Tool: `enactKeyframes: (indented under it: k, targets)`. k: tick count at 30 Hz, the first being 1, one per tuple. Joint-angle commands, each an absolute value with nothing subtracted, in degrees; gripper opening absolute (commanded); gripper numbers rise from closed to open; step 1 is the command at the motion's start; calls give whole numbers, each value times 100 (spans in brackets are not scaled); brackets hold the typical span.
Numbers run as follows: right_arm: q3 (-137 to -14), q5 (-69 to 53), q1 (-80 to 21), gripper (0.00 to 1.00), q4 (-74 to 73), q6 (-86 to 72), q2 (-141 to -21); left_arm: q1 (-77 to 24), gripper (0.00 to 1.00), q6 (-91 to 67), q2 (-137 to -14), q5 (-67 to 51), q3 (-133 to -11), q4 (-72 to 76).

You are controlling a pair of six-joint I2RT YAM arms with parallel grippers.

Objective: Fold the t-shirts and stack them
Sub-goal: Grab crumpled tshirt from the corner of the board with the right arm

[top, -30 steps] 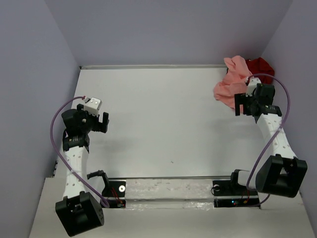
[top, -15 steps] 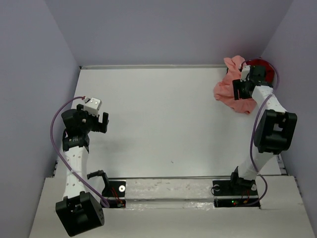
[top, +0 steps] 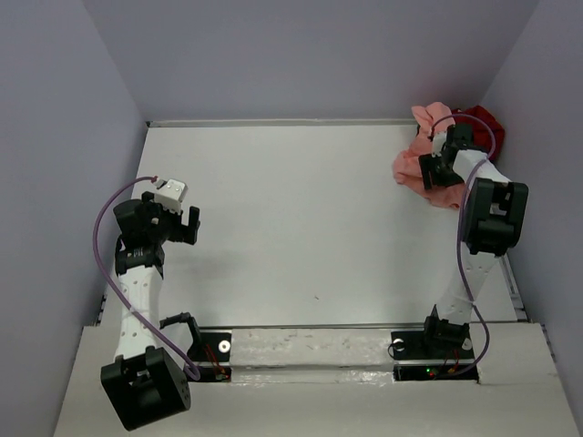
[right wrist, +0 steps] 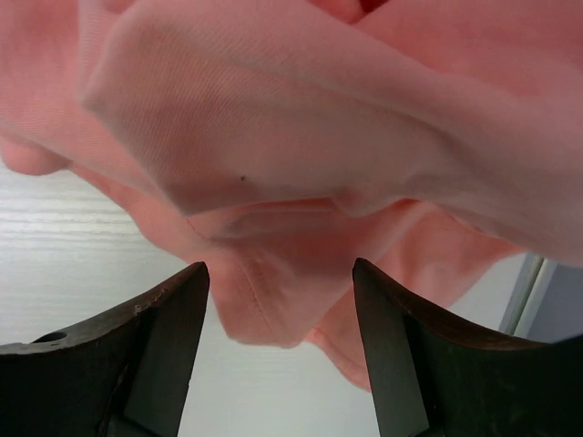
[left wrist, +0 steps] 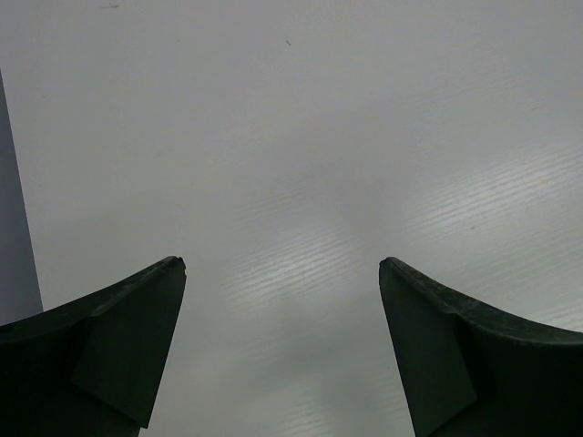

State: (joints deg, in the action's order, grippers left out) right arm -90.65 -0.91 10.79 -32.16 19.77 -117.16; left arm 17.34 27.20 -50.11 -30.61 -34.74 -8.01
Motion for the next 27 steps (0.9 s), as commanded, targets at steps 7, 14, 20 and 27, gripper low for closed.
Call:
enactKeyframes:
  k: [7, 14, 20, 27]
  targets:
    - [-9448, 141, 1037, 70, -3393, 2074, -12252, 1749, 99, 2786, -5063, -3085, -3744, -738]
    - [-9483, 264, 1037, 56, -3401, 2206, -12524, 1749, 99, 2769, -5133, -3032, -3762, -738]
    - [-9413, 211, 1037, 0, -3472, 2320, -12507, 1749, 99, 2751, -5168, -2979, -3814, -765]
    - [-9535, 44, 1037, 0, -3699, 2355, -11945, 1749, 99, 2751, -5133, -2909, -3814, -782]
